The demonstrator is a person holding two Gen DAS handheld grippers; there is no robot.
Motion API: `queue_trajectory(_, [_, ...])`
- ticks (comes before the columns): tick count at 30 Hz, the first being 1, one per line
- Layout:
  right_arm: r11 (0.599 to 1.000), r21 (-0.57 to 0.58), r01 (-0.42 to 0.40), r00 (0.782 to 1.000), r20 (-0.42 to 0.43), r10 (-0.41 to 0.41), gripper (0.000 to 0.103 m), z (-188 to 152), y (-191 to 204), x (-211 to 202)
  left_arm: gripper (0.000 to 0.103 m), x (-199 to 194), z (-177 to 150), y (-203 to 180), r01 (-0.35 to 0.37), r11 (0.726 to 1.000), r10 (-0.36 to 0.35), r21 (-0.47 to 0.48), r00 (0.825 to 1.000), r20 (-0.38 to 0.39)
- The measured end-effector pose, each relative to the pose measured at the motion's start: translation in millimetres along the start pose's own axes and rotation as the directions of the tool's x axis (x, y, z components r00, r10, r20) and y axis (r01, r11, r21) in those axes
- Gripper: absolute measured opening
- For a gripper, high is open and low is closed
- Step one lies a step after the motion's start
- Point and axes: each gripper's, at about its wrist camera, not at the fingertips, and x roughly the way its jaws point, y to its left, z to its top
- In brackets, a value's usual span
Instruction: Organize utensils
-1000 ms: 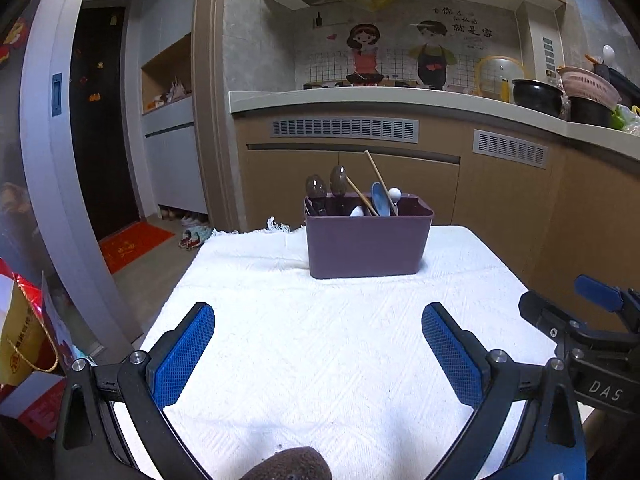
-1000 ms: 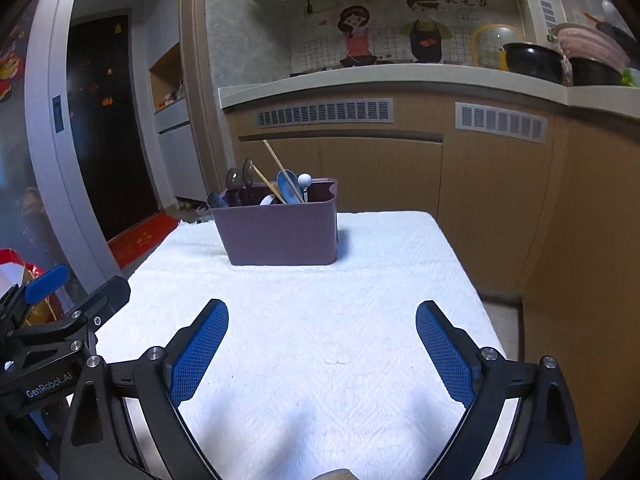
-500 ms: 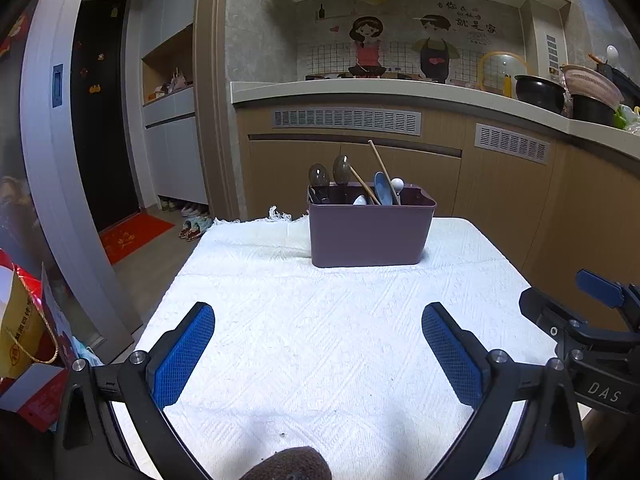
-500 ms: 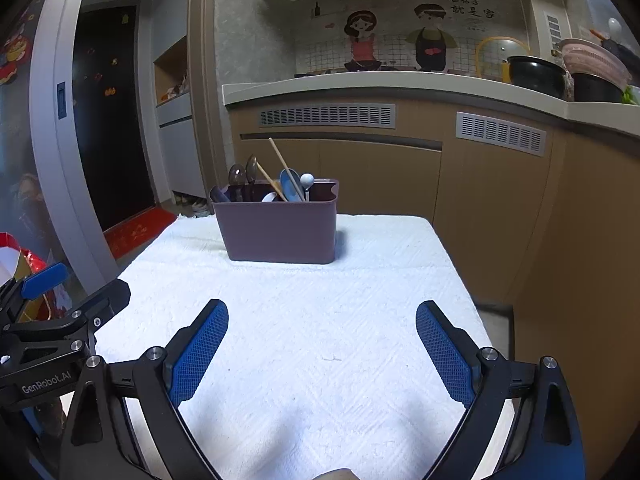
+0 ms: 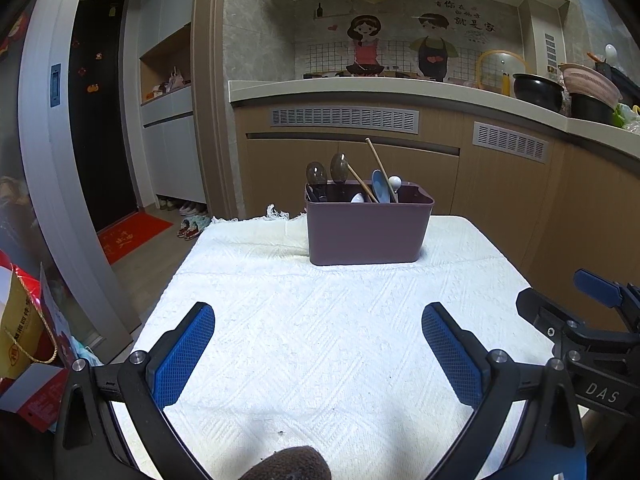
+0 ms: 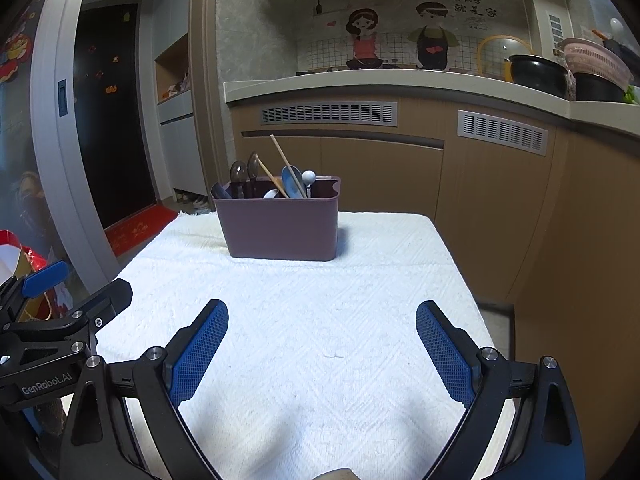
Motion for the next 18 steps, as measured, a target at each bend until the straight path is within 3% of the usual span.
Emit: queue_trajectory(18, [1.0, 0.004, -0.003, 1.0, -0.007, 0.003, 0.095, -2.3, 1.3, 0.7, 0.103, -0.4, -2.5, -2.5, 0.008, 1.0, -0.008, 0.006, 1.0, -0.002])
